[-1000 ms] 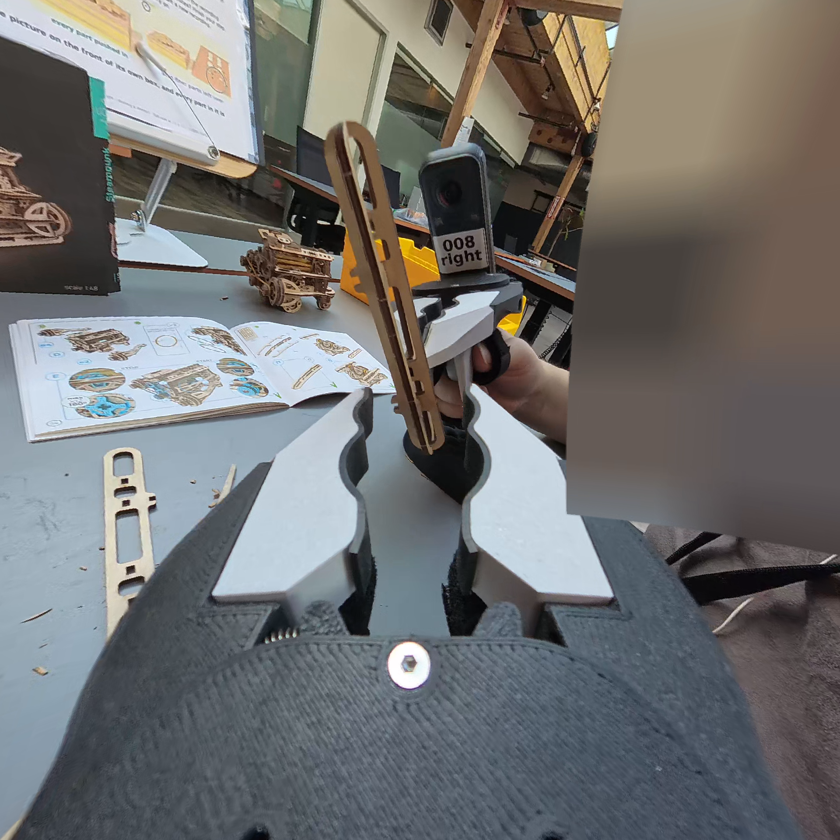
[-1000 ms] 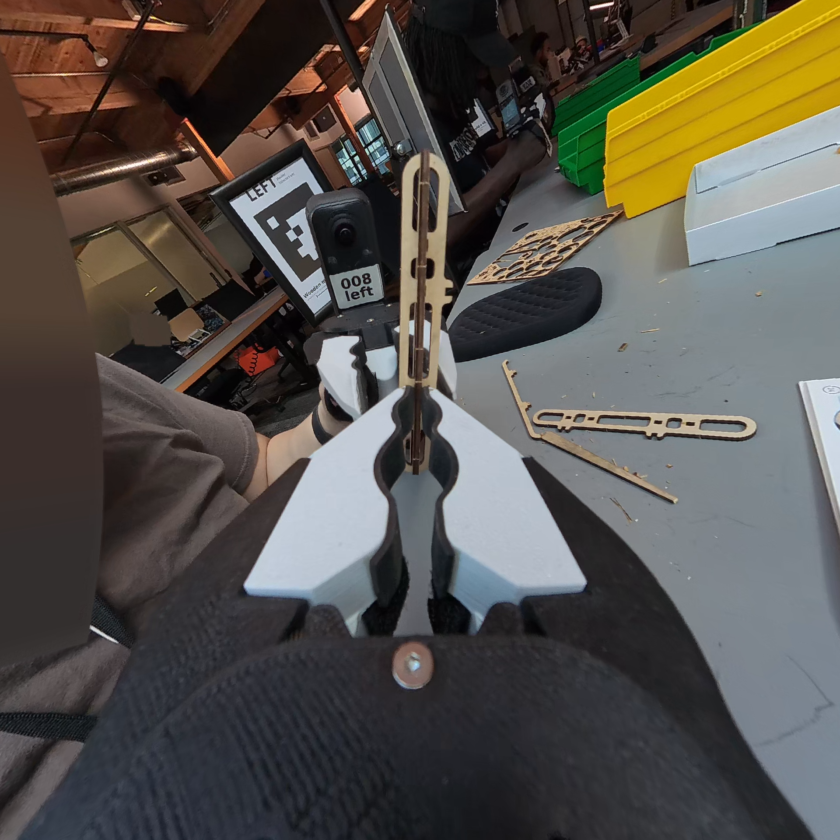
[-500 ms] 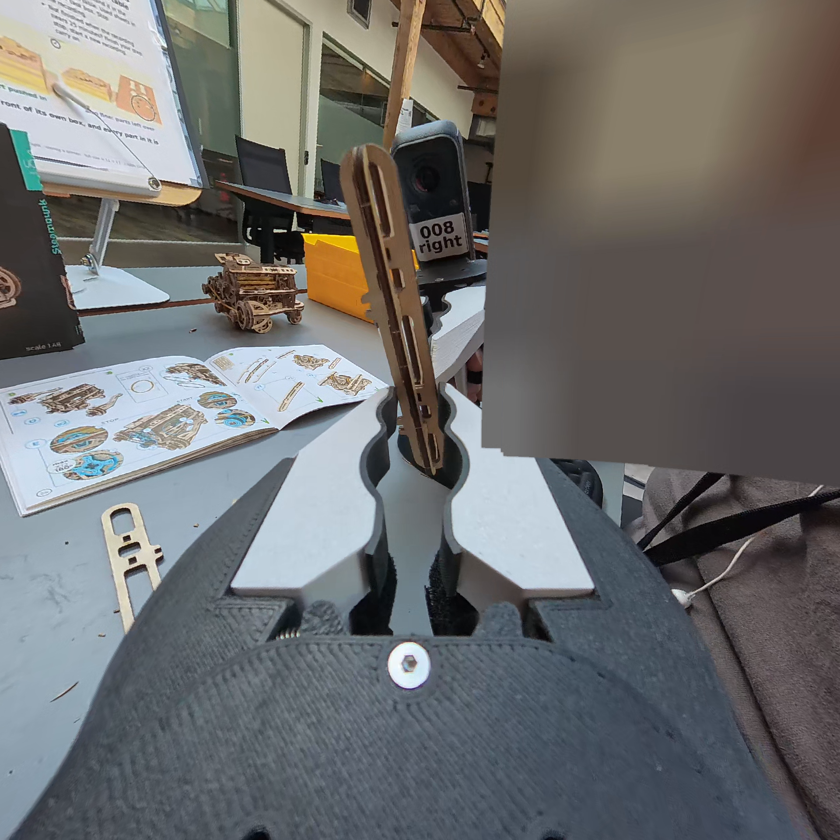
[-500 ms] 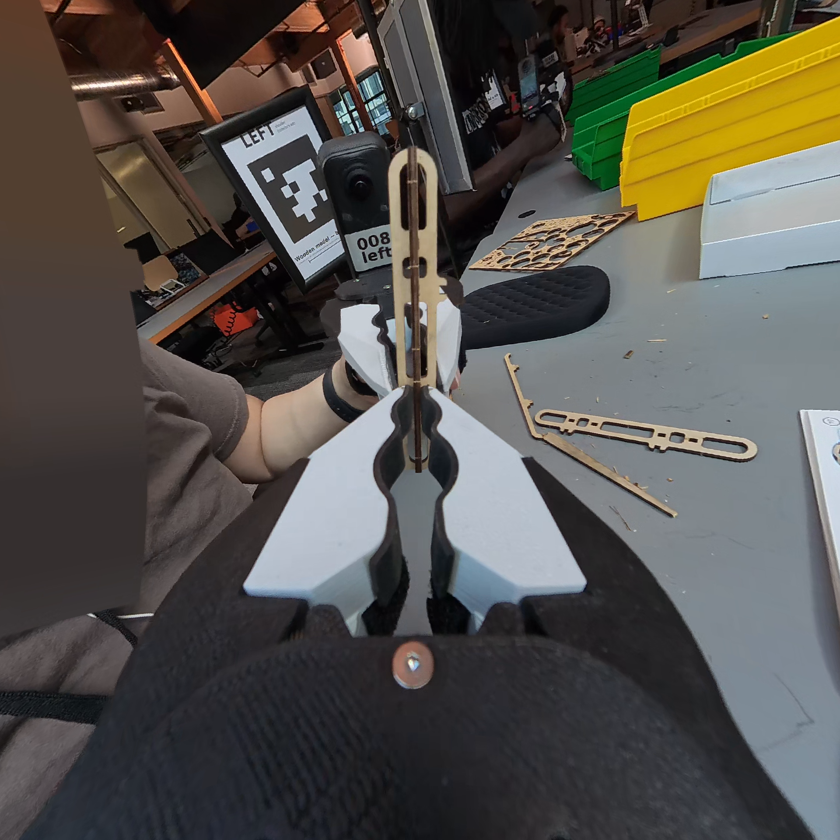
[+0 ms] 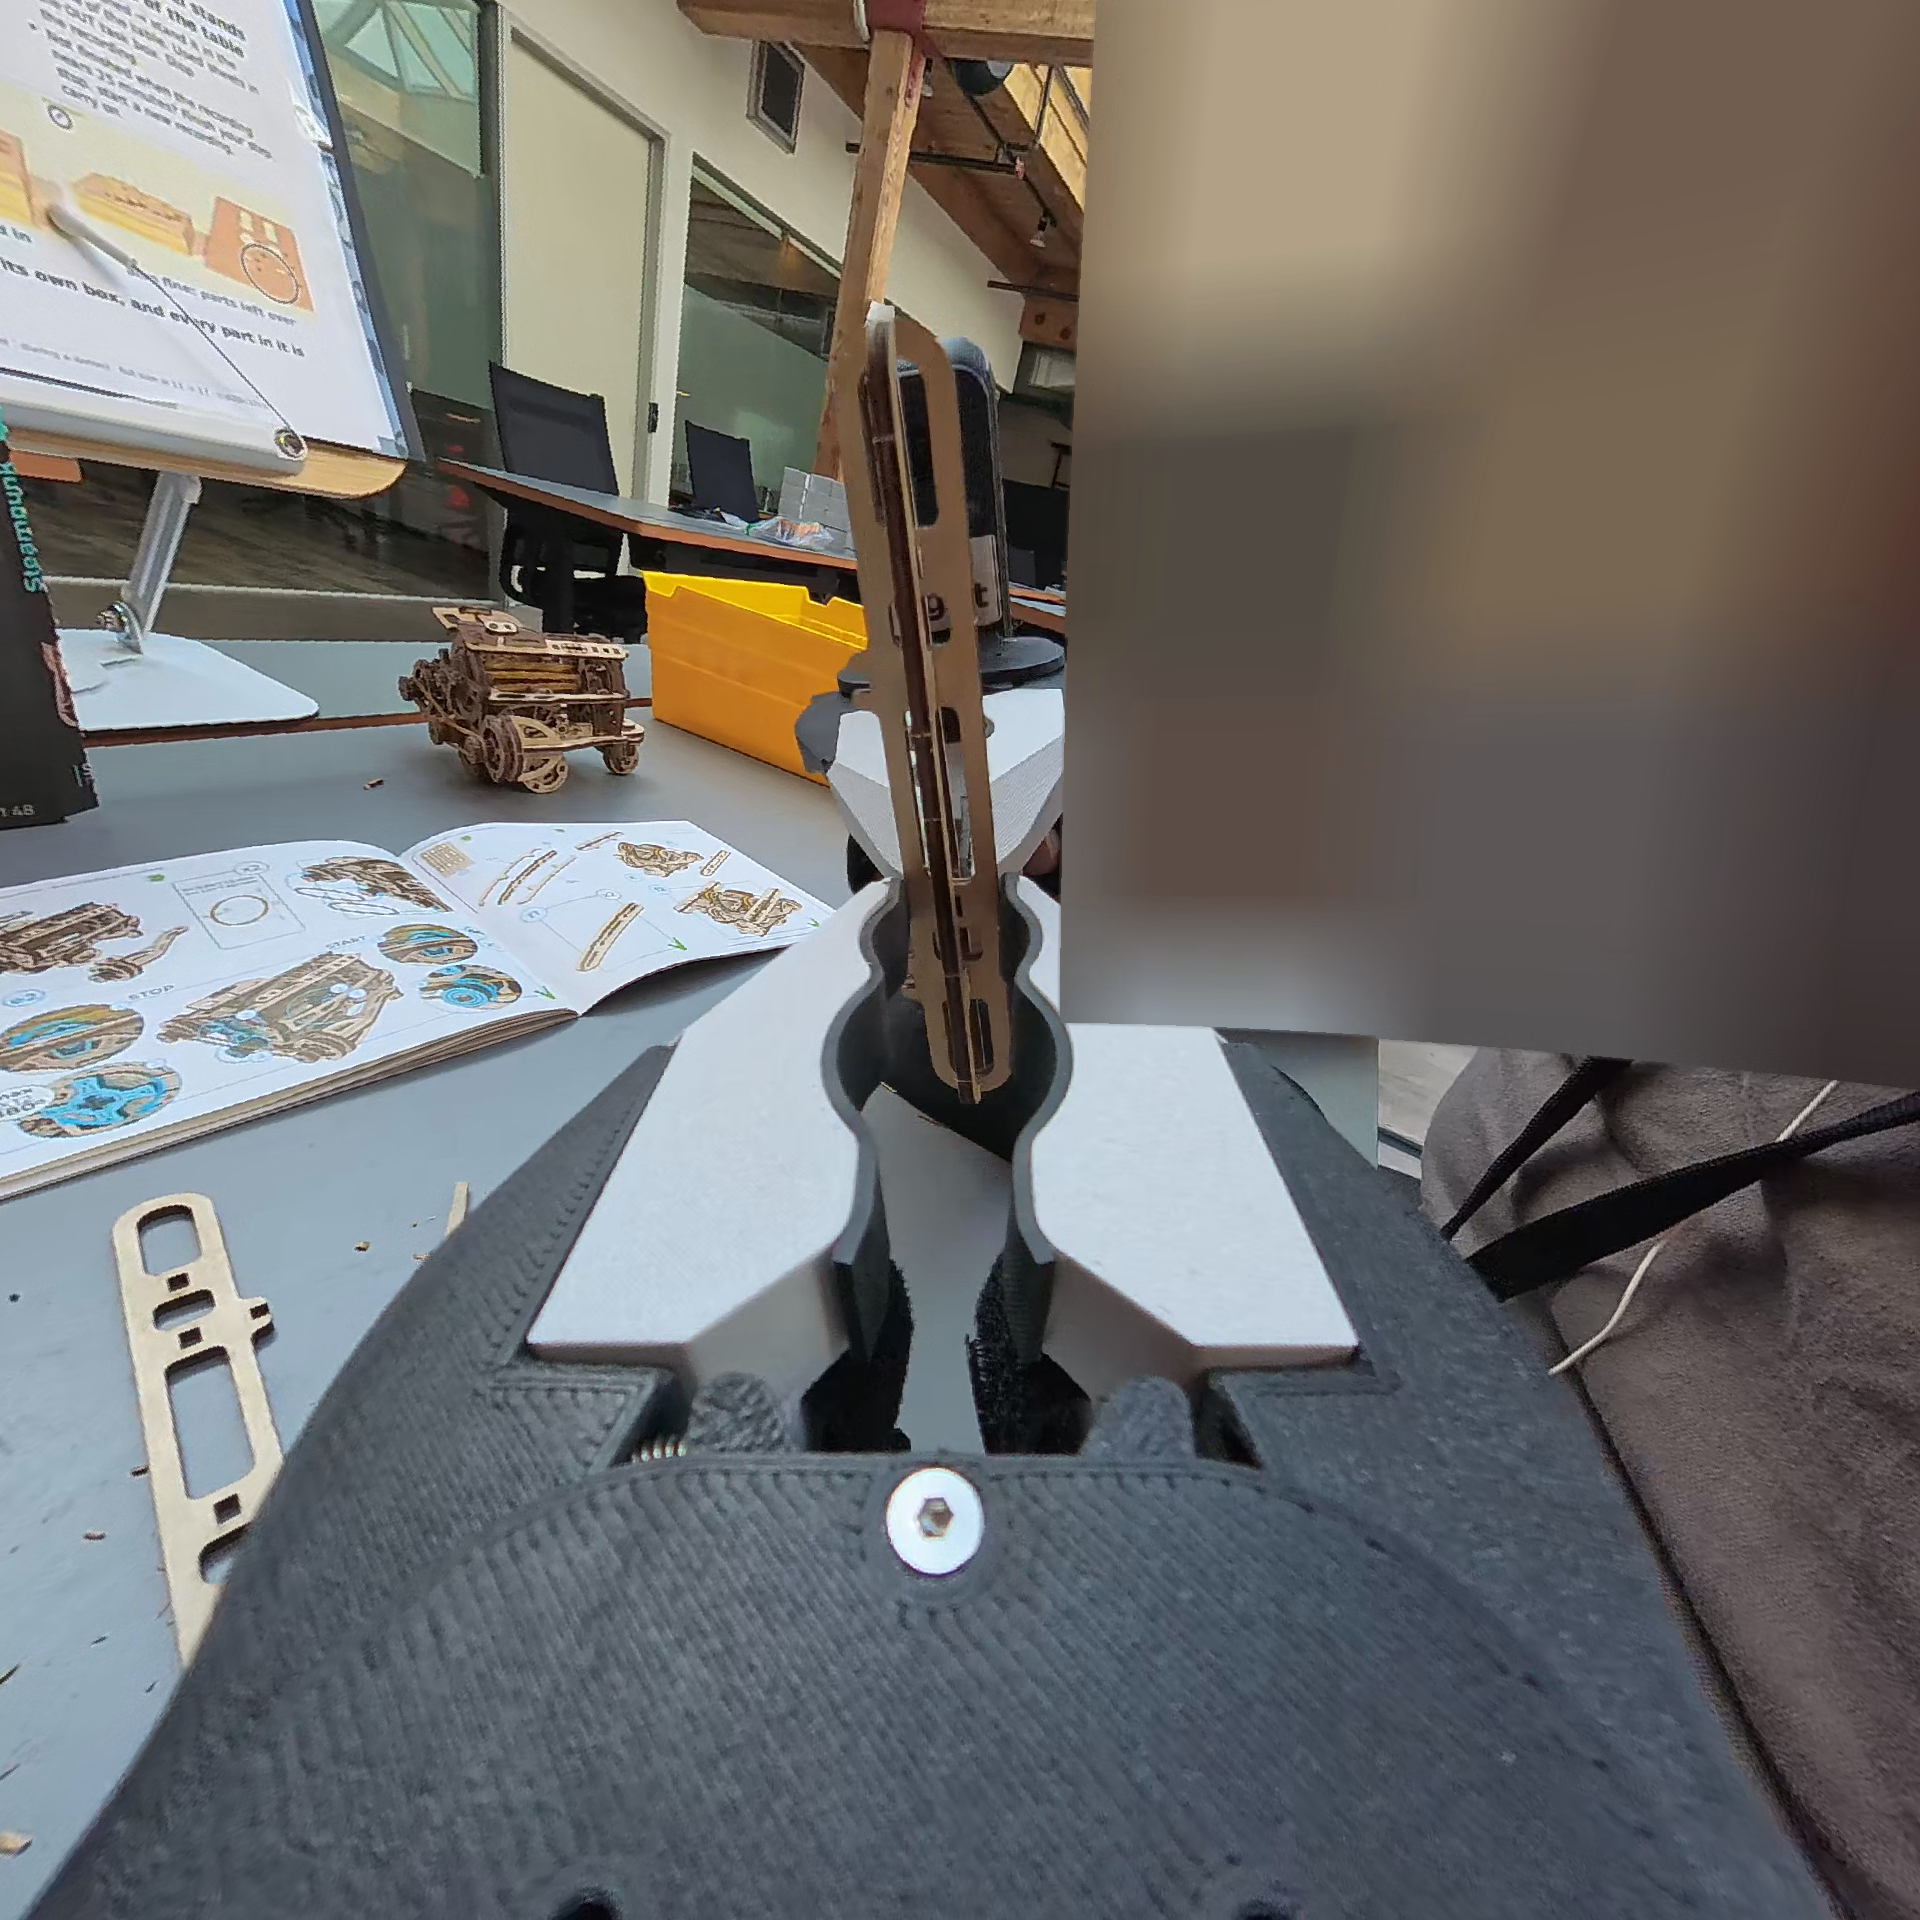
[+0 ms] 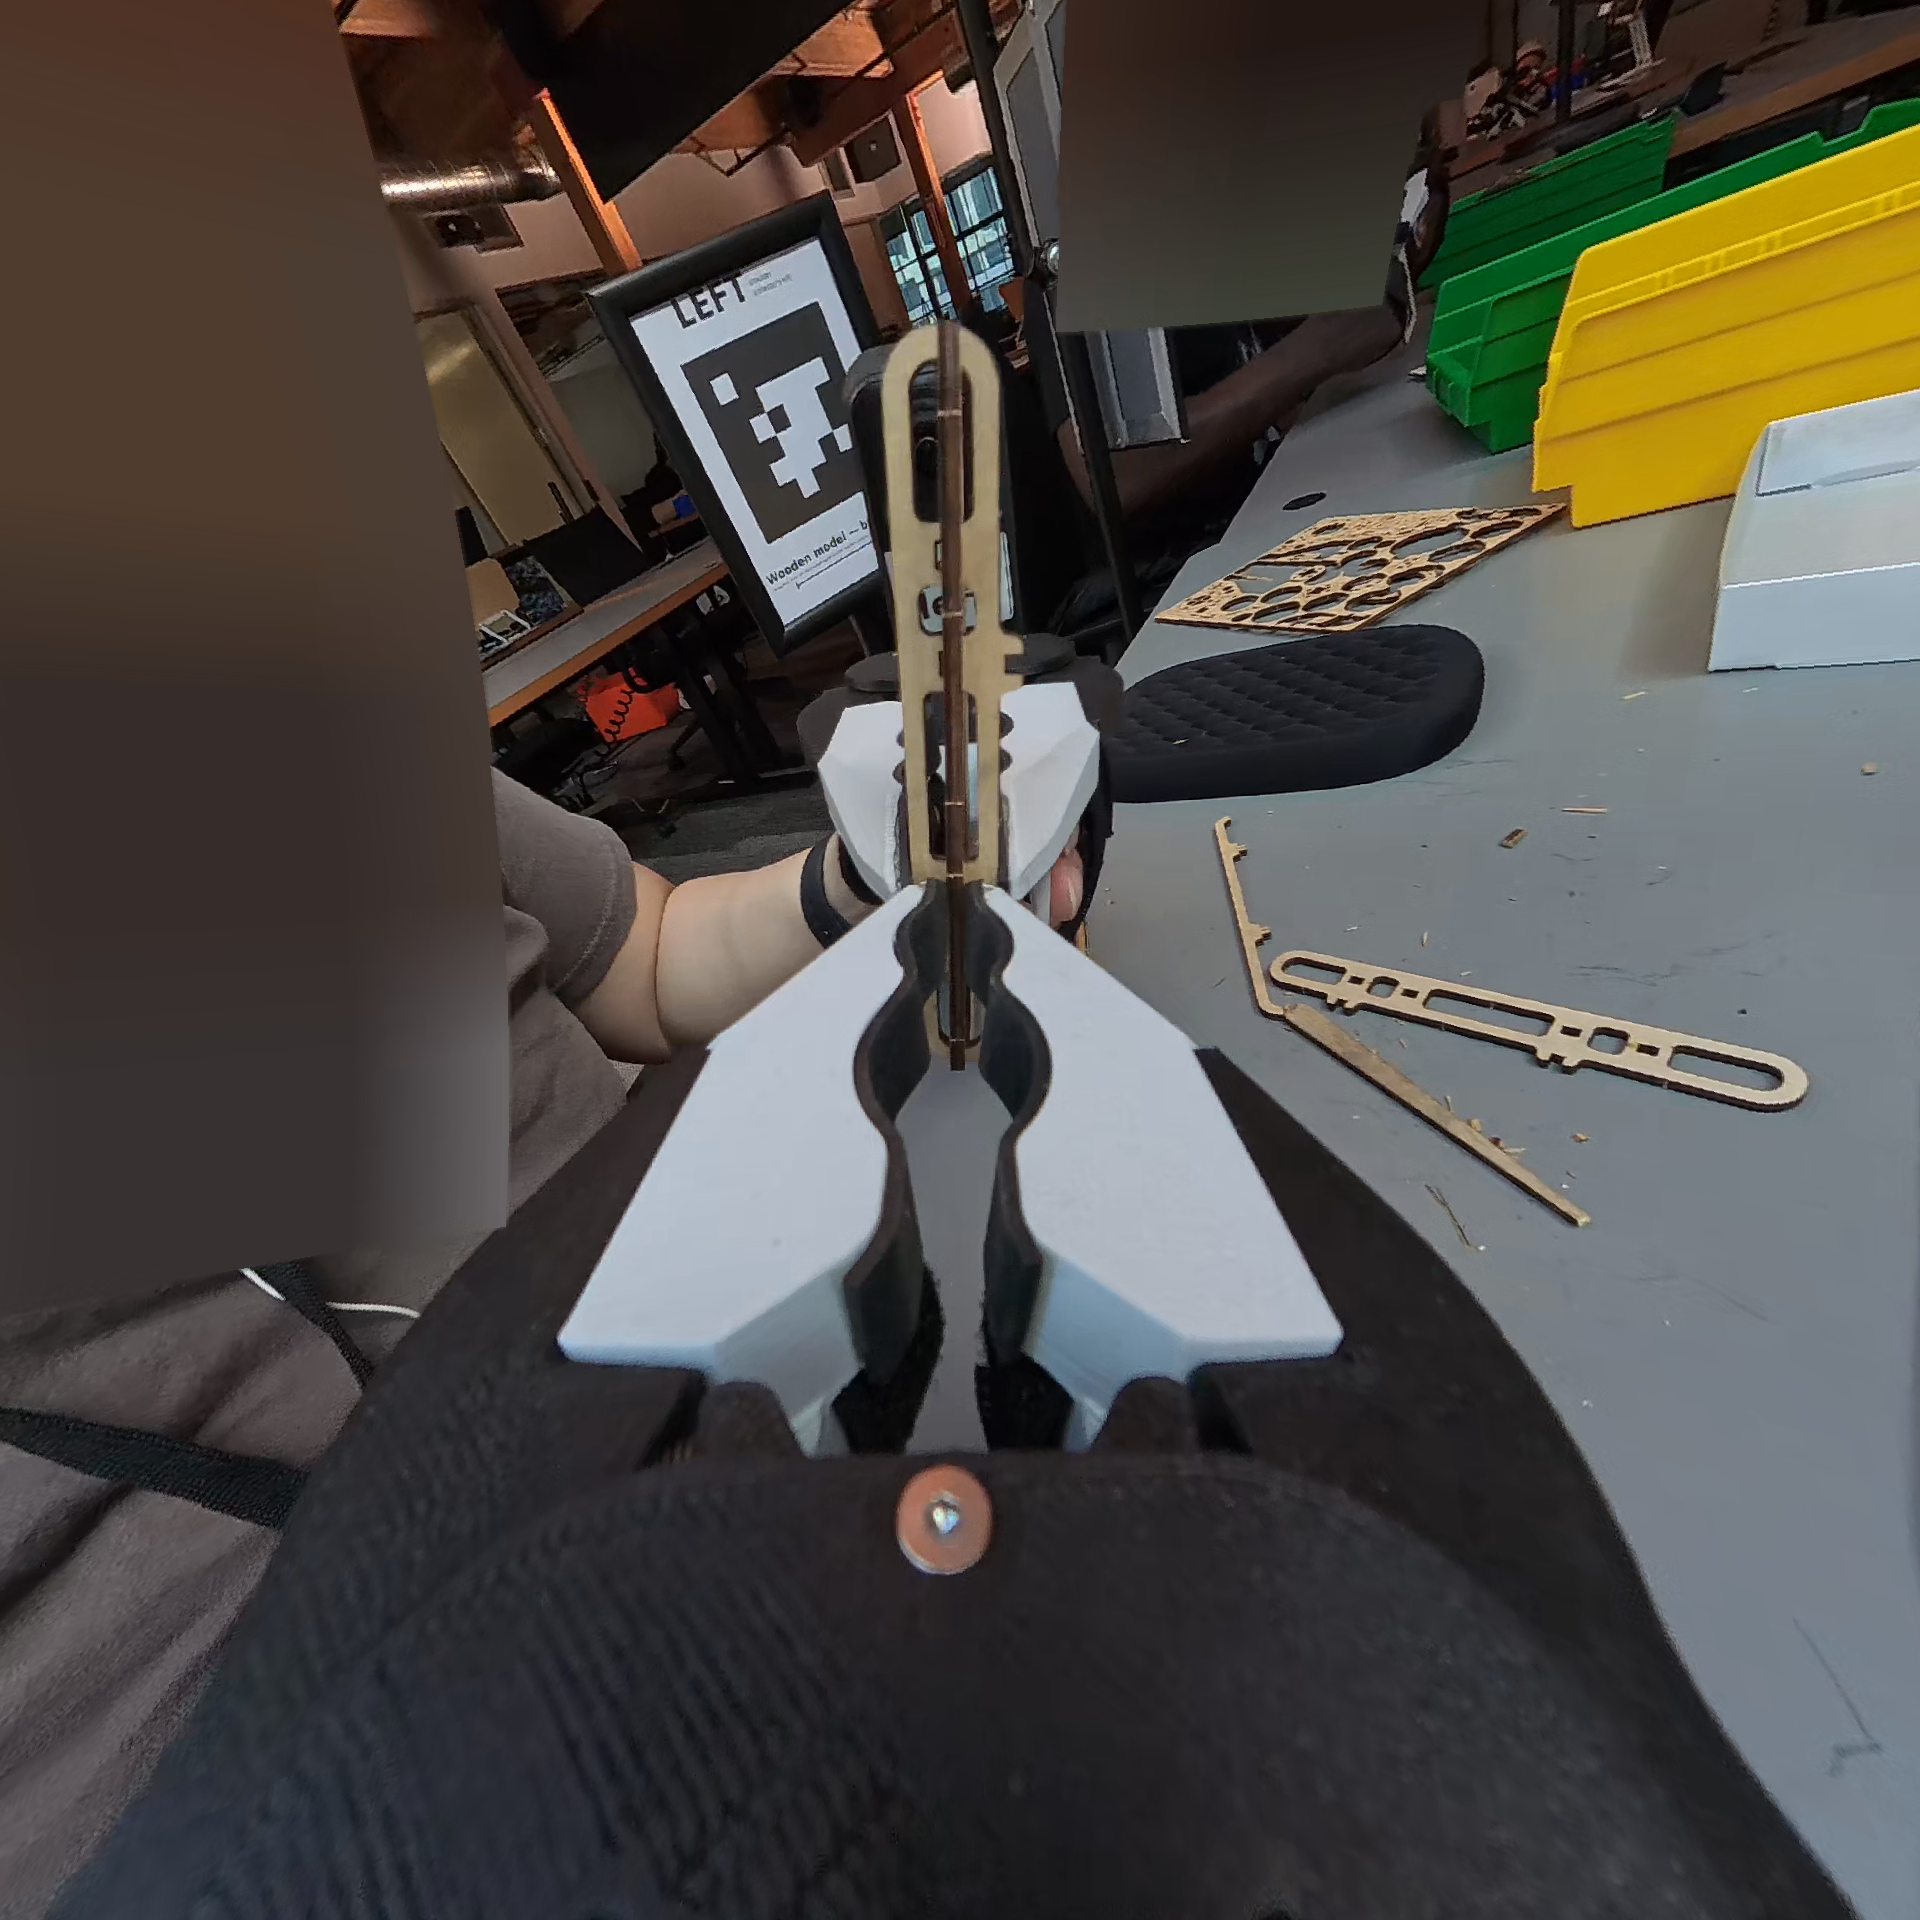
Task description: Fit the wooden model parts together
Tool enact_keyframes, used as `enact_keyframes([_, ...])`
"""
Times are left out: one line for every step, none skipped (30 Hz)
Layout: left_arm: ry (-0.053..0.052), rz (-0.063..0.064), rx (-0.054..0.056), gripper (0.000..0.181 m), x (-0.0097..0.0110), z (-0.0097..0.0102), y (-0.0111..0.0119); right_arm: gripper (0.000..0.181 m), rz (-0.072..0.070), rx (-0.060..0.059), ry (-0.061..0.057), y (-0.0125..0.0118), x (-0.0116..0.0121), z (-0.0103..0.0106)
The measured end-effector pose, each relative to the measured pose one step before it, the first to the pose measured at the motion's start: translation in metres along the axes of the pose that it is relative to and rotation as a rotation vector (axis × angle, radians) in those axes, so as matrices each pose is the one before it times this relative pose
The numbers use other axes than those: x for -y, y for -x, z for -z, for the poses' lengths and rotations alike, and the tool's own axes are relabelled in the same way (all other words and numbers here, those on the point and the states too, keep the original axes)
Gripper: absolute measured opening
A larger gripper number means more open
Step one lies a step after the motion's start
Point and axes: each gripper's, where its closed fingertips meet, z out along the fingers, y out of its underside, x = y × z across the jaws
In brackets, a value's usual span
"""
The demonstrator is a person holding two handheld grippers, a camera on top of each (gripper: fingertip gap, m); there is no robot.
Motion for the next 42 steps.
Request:
enact_keyframes([-0.0032, -0.0022, 0.0025, 0.014, 0.00095, 0.00028, -0.00024, 0.0, 0.0075, -0.0071, -0.0072, 0.00017, 0.00066, -0.0003])
enact_keyframes([-0.0069, -0.0019, 0.0013, 0.014, 0.00139, 0.00026, -0.00038, 0.0, 0.0075, -0.0054, -0.0112, 0.00047, 0.00131, -0.00033])
enact_keyframes([-0.0033, -0.0044, 0.0023, 0.014, 0.00083, 0.00025, -0.00021, 0.0, 0.0064, -0.0039, -0.0103, 0.00054, 0.00119, -0.0004])
enact_keyframes([0.0021, -0.0056, 0.0061, 0.014, 0.00009, 0.00031, 0.00057, 0.0, 0.0055, -0.0071, -0.0035, -0.00022, 0.00029, -0.0004])
enact_keyframes([0.0041, -0.0058, 0.0092, 0.014, -0.00053, 0.00019, 0.00104, 0.0, 0.0076, -0.0137, -0.0001, -0.00112, -0.00023, -0.00023])
enact_keyframes([0.0007, -0.0028, 0.0031, 0.014, -0.00013, 0.0002, 0.00038, 0.0, 0.0125, -0.0131, 0.0002, -0.00086, -0.00042, -0.00024])
enact_keyframes([-0.0036, 0.003, -0.0033, 0.014, 0.00039, 0.0003, -0.00055, 0.0, 0.0067, -0.0043, -0.0023, 0.00046, 0.00013, -0.00023])
enact_keyframes([-0.0033, 0.0034, -0.0015, 0.014, 0.00034, 0.00018, -0.0003, 0.0, -0.0009, 0.0015, -0.0039, 0.00061, 0.00044, -0.00023])
enact_keyframes([-0.0006, -0.0005, 0.002, 0.014, -0.00005, 0.00026, 0.00005, 0.0, -0.0025, -0.0001, -0.0006, -0.00003, 0.00005, -0.00018])
enact_keyframes([0.0014, -0.003, 0.003, 0.014, -0.0003, 0.00014, 0.00019, 0.0, 0.0, 0.0015, 0.0011, -0.00014, -0.00024, -0.00011])
enact_keyframes([0.0018, -0.0023, 0.0016, 0.014, -0.00018, 0.00022, 0.00019, 0.0, -0.003, 0.0029, 0.0015, -0.00015, -0.00026, -0.00022])
enact_keyframes([0.0028, 0.0023, -0.0007, 0.014, -0.00035, 0.00034, 0.0003, 0.0, -0.0088, 0.0054, 0.0034, -0.00026, -0.00044, -0.00023])
enact_keyframes([0.0024, 0.0082, -0.0042, 0.014, -0.0004, 0.00032, 0.00023, 0.0, -0.0152, 0.0068, 0.0082, -0.00044, -0.00058, -0.00018])
enact_keyframes([-0.0007, 0.0125, -0.0066, 0.014, -0.00002, 0.00019, 0.00015, 0.0, -0.0126, 0.0068, 0.0064, -0.00037, -0.00017, -0.00014])
enact_keyframes([-0.0045, 0.0125, -0.006, 0.014, 0.0003, -0.00008, 0.00015, 0.0, -0.0033, 0.0001, 0.0016, -0.00065, 0.00021, 0.00018])
enact_keyframes([-0.0062, 0.0093, -0.0059, 0.014, 0.00047, -0.00007, 0.0, 0.0, 0.0037, -0.0046, -0.0014, -0.00065, 0.00062, 0.00011])
enact_keyframes([-0.0033, 0.0065, -0.0035, 0.014, -0.00007, -0.00005, 0.00009, 0.0, 0.0072, -0.003, 0.0013, 0.00007, 0.00029, 0.00031])
enact_keyframes([-0.0038, 0.005, 0.0018, 0.014, 0.00013, 0.00031, 0.00079, 0.002, 0.0064, -0.0029, 0.003, 0.0, 0.00022, 0.00052])
enact_keyframes([-0.009, 0.006, 0.0054, 0.014, 0.00093, 0.00089, 0.00142, 0.007, 0.0014, -0.0041, 0.0008, -0.00056, 0.00095, 0.00115])
enact_keyframes([-0.0111, 0.006, 0.0038, 0.014, 0.00127, 0.0015, 0.00129, 0.012, -0.0032, -0.0078, -0.0063, -0.00159, 0.00213, 0.0021])
enact_keyframes([-0.0055, 0.0047, 0.0053, 0.014, 0.00042, 0.00154, 0.00142, 0.013, -0.0043, -0.0047, -0.0146, -0.00161, 0.00361, 0.00304])
enact_keyframes([0.0038, 0.0043, 0.0091, 0.014, -0.001, 0.00118, 0.00174, 0.012, -0.0047, -0.0021, -0.0171, -0.00126, 0.00423, 0.00334])
enact_keyframes([0.0138, 0.0028, 0.0078, 0.014, -0.00257, 0.00017, 0.00124, 0.011, -0.0038, -0.0011, -0.014, -0.00098, 0.00414, 0.00282])
enact_keyframes([0.0208, -0.002, 0.0026, 0.014, -0.00384, -0.00082, -0.00015, 0.011, 0.0015, -0.0039, -0.009, -0.0008, 0.00361, 0.00186])
enact_keyframes([0.0214, -0.0063, 0.0048, 0.015, -0.00417, -0.00176, -0.00019, 0.011, 0.0105, -0.0078, -0.0037, -0.0005, 0.00279, 0.00101])
enact_keyframes([0.0213, -0.0082, 0.0038, 0.015, -0.00414, -0.00225, -0.00062, 0.011, 0.0169, -0.0113, 0.0011, -0.00024, 0.00215, 0.00006])
enact_keyframes([0.0194, -0.0057, -0.0019, 0.015, -0.0038, -0.00261, -0.00125, 0.011, 0.016, -0.0157, 0.0062, -0.00068, 0.00135, -0.00038])
enact_keyframes([0.0156, -0.0013, -0.0031, 0.015, -0.00301, -0.00255, -0.0012, 0.012, 0.0134, -0.0111, 0.0037, 0.0001, 0.00141, -0.00033])
enact_keyframes([0.0109, -0.0008, -0.0047, 0.015, -0.0021, -0.00239, -0.00118, 0.012, 0.0076, -0.0031, -0.0053, 0.00112, 0.00209, -0.00009])
enact_keyframes([0.0054, -0.0025, -0.0065, 0.015, -0.00132, -0.00179, -0.00143, 0.012, -0.0019, -0.0057, -0.0057, 0.00017, 0.00169, 0.00017])
enact_keyframes([0.002, -0.0015, -0.0044, 0.015, -0.00057, -0.00148, -0.00104, 0.011, -0.0061, -0.0071, -0.0064, -0.00057, 0.00128, 0.00037])
enact_keyframes([0.0006, 0.0005, -0.003, 0.015, -0.00029, -0.00092, -0.00072, 0.01, -0.0039, 0.0019, -0.0039, 0.0005, 0.00042, 0.00058])
enact_keyframes([0.0016, 0.0, -0.0043, 0.015, -0.00024, -0.00072, -0.00096, 0.009, -0.0041, 0.0006, -0.0021, -0.00002, 0.00019, 0.00063])
enact_keyframes([0.0029, -0.0008, -0.0013, 0.015, -0.00054, -0.00058, -0.00054, 0.009, -0.0042, -0.0002, -0.0016, -0.00016, 0.00014, 0.00057])
enact_keyframes([0.0041, -0.001, 0.0016, 0.015, -0.0007, -0.00063, -0.00008, 0.006, -0.0014, 0.0092, -0.0069, 0.0014, 0.00116, 0.00051])
enact_keyframes([0.0067, -0.0005, -0.0011, 0.015, -0.00107, -0.00053, -0.00055, 0.006, -0.0032, 0.0021, -0.0052, 0.00026, 0.00102, 0.00042])
enact_keyframes([0.007, 0.0001, -0.0022, 0.015, -0.0011, -0.00065, -0.0007, 0.005, -0.002, -0.004, 0.0005, -0.00062, 0.00041, 0.00028])
enact_keyframes([0.0061, -0.0014, -0.0018, 0.015, -0.0009, -0.00062, -0.00074, 0.0, 0.0024, 0.0032, 0.0007, 0.00065, 0.0002, 0.00016])
enact_keyframes([0.0065, -0.0022, -0.0025, 0.015, -0.00097, -0.00059, -0.00077, 0.0, 0.0012, 0.0061, 0.0075, 0.00103, -0.00103, -0.00021])
enact_keyframes([0.0065, -0.0013, -0.0009, 0.015, -0.00112, -0.00064, -0.00048, 0.001, -0.0022, 0.0034, 0.0086, 0.00034, -0.00119, -0.00036])
enact_keyframes([0.0052, 0.0, 0.0008, 0.015, -0.00101, -0.00053, 0.00017, 0.0, -0.0016, 0.0019, 0.0071, 0.00001, -0.00096, -0.00011])
enact_keyframes([0.0025, 0.0023, 0.0004, 0.015, -0.00066, -0.00042, 0.00024, 0.0, -0.0025, -0.0002, 0.0052, -0.00044, -0.00105, -0.00021])
